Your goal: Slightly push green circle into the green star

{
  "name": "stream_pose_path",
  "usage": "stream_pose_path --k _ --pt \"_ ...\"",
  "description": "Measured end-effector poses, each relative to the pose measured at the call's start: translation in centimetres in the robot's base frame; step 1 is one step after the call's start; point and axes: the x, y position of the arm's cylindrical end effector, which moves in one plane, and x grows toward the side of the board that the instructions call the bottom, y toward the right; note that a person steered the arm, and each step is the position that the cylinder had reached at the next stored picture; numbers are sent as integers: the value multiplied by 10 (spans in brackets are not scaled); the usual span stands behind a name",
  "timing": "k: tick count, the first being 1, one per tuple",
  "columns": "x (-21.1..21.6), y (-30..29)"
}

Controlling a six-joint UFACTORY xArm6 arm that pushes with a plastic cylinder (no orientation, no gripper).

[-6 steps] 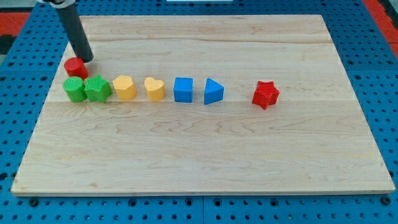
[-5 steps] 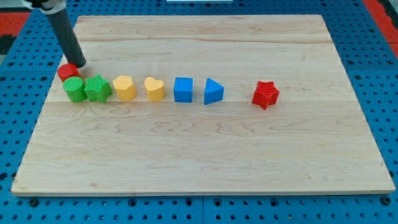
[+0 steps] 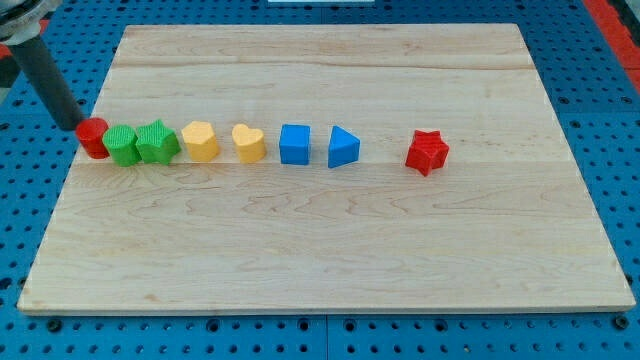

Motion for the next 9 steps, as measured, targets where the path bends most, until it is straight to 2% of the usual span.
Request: stream_pose_path --k 1,2,3,4,9 --pt "20 0" --pt "63 0" --pt "79 4" --pt "74 24" --pt "57 52"
